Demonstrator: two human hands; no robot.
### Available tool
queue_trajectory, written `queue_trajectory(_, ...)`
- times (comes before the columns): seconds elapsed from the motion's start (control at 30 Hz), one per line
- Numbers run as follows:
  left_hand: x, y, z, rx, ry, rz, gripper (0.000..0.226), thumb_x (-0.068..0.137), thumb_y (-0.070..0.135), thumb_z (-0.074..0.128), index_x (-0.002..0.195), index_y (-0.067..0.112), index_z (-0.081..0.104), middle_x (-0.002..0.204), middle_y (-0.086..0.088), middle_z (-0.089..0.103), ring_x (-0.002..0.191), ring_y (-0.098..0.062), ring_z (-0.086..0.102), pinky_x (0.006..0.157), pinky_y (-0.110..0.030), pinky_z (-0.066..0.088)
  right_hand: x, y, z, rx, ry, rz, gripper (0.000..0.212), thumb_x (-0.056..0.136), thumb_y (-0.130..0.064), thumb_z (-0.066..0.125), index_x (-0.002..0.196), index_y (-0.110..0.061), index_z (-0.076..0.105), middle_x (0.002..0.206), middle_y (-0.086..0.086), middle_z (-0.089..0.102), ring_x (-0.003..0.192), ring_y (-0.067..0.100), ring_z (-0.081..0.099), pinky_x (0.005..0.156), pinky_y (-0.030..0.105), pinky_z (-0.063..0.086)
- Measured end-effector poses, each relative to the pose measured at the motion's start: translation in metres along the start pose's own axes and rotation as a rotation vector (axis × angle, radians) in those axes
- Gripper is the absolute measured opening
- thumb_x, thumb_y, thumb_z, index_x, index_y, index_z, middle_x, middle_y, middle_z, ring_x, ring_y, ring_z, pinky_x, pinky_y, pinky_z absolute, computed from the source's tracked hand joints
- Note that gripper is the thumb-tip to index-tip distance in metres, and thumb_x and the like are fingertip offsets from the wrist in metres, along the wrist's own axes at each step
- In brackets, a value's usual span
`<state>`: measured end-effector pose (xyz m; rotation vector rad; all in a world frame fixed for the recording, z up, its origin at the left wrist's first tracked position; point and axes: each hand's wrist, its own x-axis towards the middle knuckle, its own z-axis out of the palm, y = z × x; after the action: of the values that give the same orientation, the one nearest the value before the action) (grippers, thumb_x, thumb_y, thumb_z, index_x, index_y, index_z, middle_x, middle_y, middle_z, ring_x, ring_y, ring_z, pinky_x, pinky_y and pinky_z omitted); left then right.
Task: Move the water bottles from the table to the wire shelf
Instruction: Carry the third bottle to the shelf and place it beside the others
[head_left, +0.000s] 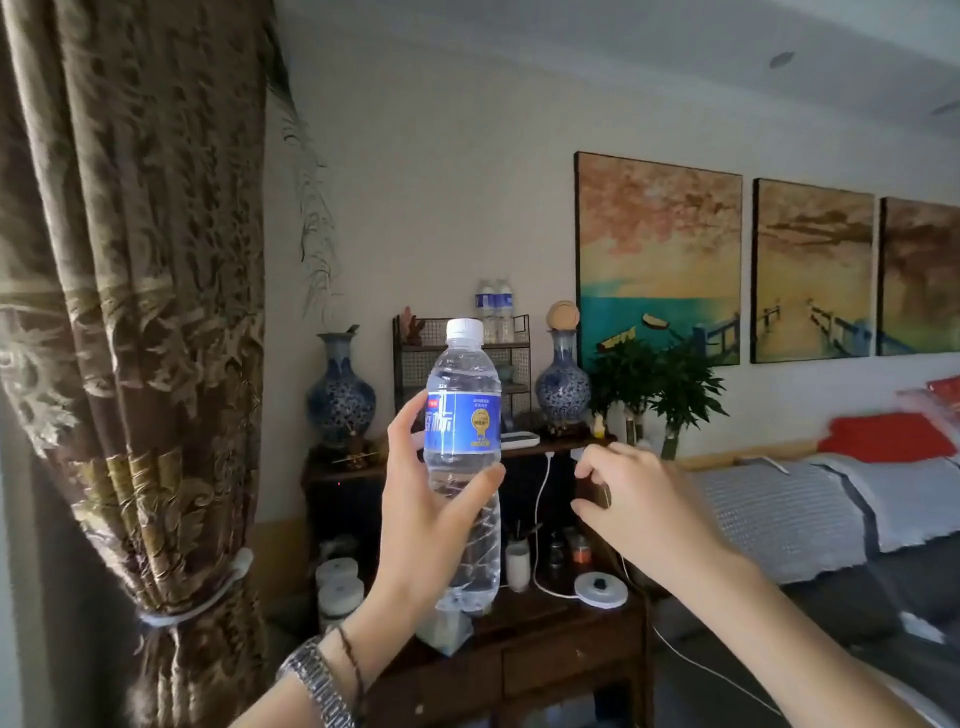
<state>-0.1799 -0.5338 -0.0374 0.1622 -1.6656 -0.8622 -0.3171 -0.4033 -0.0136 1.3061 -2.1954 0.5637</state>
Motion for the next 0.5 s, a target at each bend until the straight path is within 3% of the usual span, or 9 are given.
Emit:
queue_trajectory(0.13,0.054,-0.046,0.004,-0.009,-0.024,-0.022,0.077,0.077,0.012,0.078,0.135,0.038,0.034,0.117,0.008,0.056,0.098,-0.003,0.064,0.077,-0.016,0.054,0.052,0.001,0.031,-0.012,0.016,0.023,0.029,0.087,-0.038,0.061,0.114,-0.027,0.058,0.112,-0.007,0.065,0.098,0.013,0.061,0.073,0.024,0.051)
queue_trajectory(0.3,0.104,-0.108,0.018,-0.005,-0.032,-0.049,0.077,0.075,0.02,0.079,0.134,0.041,0.033,0.12,0.007,0.058,0.104,-0.013,0.065,0.091,-0.041,0.055,0.11,0.013,0.075,-0.043,0.021,0.025,0.028,0.087,-0.039,0.06,0.114,-0.029,0.057,0.113,-0.009,0.065,0.099,0.012,0.062,0.073,0.022,0.051)
queue_trajectory(0.4,0.133,-0.149,0.032,-0.005,-0.029,-0.051,0.078,0.075,0.019,0.08,0.134,0.041,0.033,0.119,0.013,0.057,0.105,-0.01,0.064,0.092,-0.037,0.054,0.148,0.025,0.105,-0.052,0.026,0.013,0.028,0.088,-0.04,0.059,0.113,-0.029,0.056,0.114,-0.01,0.064,0.101,0.01,0.061,0.069,0.018,0.042)
queue_trajectory(0.5,0.166,-0.189,0.05,-0.027,-0.003,-0.073,0.079,0.074,0.009,0.08,0.132,0.038,0.035,0.11,0.018,0.058,0.092,0.004,0.066,0.075,-0.016,0.052,0.188,0.043,0.133,-0.054,0.039,0.01,0.026,0.087,-0.039,0.06,0.112,-0.03,0.057,0.11,-0.01,0.065,0.097,0.012,0.062,0.067,0.019,0.038)
